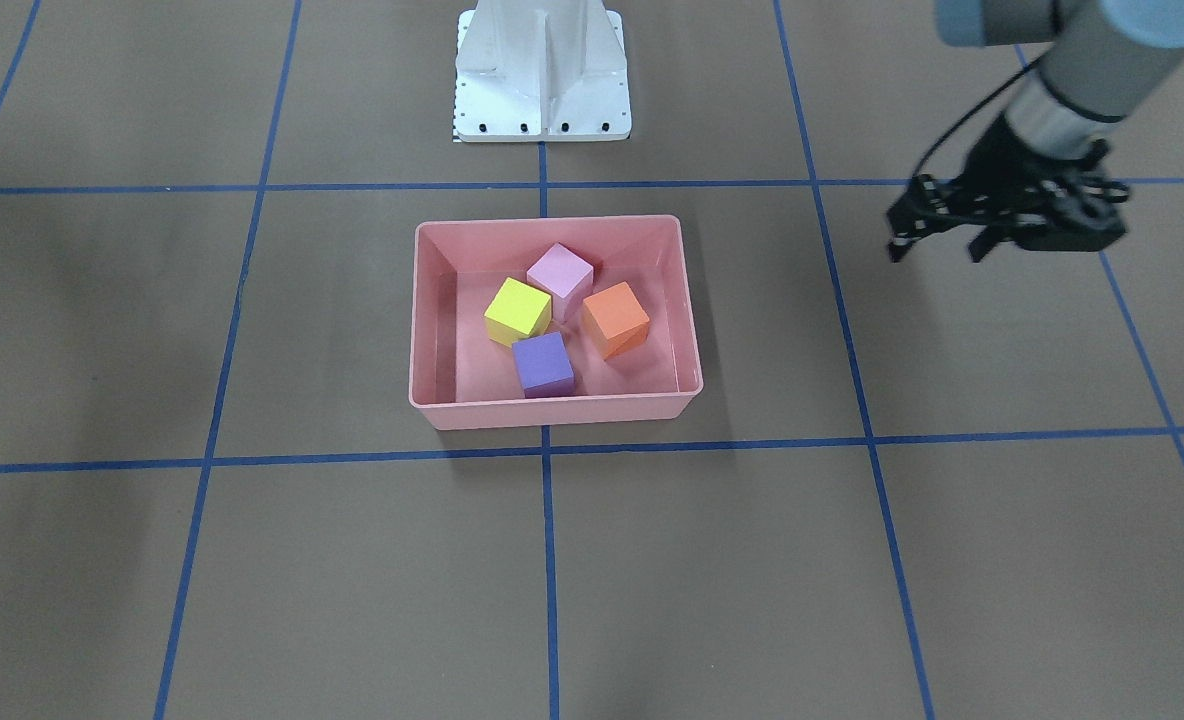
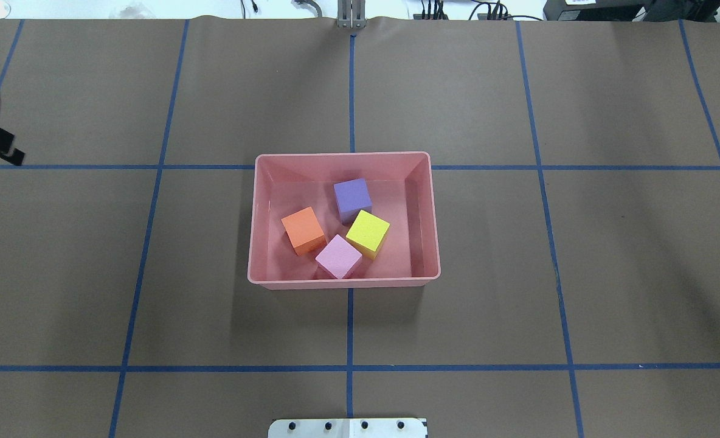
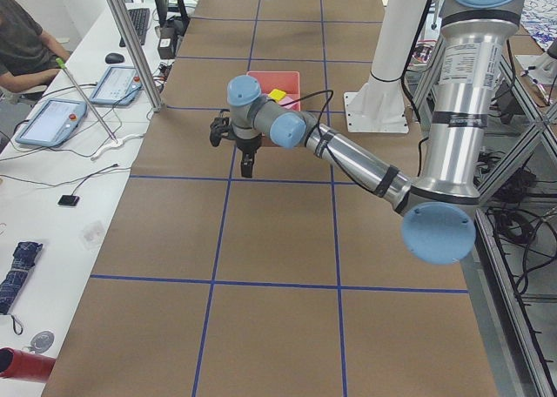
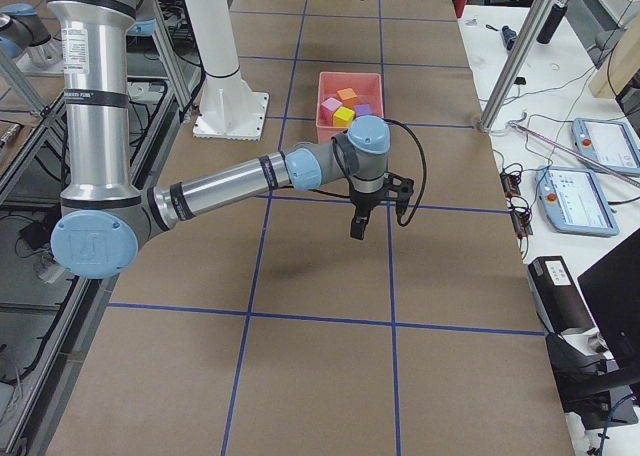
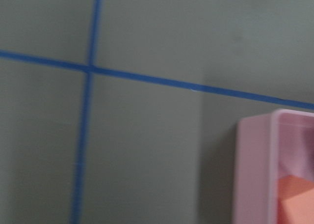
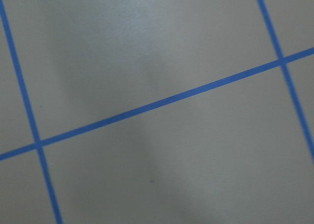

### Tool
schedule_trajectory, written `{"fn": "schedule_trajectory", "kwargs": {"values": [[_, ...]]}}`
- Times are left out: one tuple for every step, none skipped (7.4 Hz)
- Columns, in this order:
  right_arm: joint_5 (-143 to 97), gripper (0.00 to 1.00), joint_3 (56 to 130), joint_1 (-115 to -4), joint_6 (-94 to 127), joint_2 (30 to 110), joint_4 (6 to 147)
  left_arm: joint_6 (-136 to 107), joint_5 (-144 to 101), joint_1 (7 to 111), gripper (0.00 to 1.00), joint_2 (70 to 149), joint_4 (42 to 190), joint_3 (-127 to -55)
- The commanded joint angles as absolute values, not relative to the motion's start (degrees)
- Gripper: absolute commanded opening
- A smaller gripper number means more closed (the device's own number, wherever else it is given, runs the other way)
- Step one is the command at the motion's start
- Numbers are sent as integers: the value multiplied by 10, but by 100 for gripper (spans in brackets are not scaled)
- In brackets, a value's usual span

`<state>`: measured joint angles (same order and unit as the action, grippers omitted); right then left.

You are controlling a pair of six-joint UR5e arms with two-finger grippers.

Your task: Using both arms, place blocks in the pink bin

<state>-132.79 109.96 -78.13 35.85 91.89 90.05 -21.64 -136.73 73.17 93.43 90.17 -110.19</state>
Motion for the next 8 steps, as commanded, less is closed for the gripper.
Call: {"fn": "schedule_trajectory", "kwargs": {"values": [[-1346,100,1078,-831,211,947,898,35,-1387,859,100,918,903,-978],[-1345,100,1066,-833,194,951,897,50,-1378,873,100,918,900,-972],[-1343,100,1065,-833,194,951,897,49,-1381,888,100,916,894,-962],[-1344,100,1065,-833,194,950,896,47,-1383,899,100,915,894,-950],[-1345,100,1064,-832,196,948,897,46,-1380,901,100,908,895,-952],[-1346,100,1064,-833,195,950,897,46,-1378,910,100,891,899,-954],[-1344,100,1063,-832,194,951,897,45,-1378,910,100,889,899,-951],[-1344,100,1058,-832,194,952,897,43,-1377,912,100,889,899,-950]]}}
